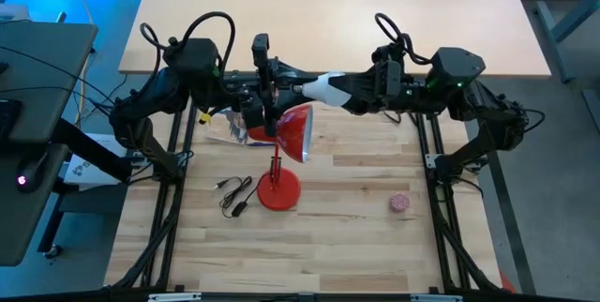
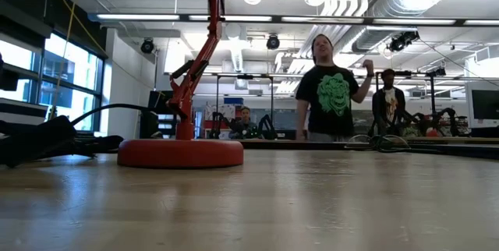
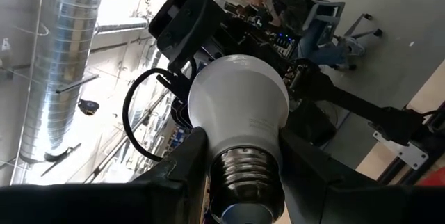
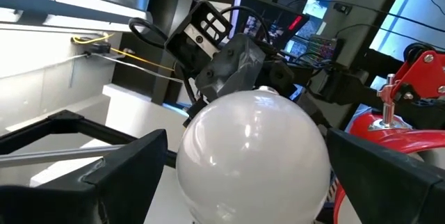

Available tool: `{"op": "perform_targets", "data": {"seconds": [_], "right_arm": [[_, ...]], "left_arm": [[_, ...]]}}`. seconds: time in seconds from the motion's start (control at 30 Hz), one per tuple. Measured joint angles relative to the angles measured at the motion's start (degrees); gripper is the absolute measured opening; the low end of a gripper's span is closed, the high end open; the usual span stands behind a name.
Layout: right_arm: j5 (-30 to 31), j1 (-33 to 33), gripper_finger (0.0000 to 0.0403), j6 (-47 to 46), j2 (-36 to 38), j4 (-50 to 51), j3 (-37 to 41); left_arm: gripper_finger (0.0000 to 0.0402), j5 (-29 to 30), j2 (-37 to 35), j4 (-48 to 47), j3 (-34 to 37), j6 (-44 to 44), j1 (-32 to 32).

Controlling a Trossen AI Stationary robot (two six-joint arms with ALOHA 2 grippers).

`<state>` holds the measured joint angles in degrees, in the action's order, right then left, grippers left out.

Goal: Screw lightbulb
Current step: Insert the lightbulb on the lamp

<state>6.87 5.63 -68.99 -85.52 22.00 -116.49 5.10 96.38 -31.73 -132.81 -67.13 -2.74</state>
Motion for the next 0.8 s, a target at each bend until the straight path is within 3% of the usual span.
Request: {"op": "perform_targets", "data": {"seconds": [0.63,0.8], "right_arm": [[0.0,0.0,0.0384,0.83,0.0,-0.01,0.0],[-0.93,0.0,0.0384,-3.36,0.0,-0.02,0.0]], "left_arm": [[0.0129,0.33,0.0,0.04,0.0,0.0,0.04],[0.0129,0.31,0.0,0.09,0.0,-1.42,0.04]]}}
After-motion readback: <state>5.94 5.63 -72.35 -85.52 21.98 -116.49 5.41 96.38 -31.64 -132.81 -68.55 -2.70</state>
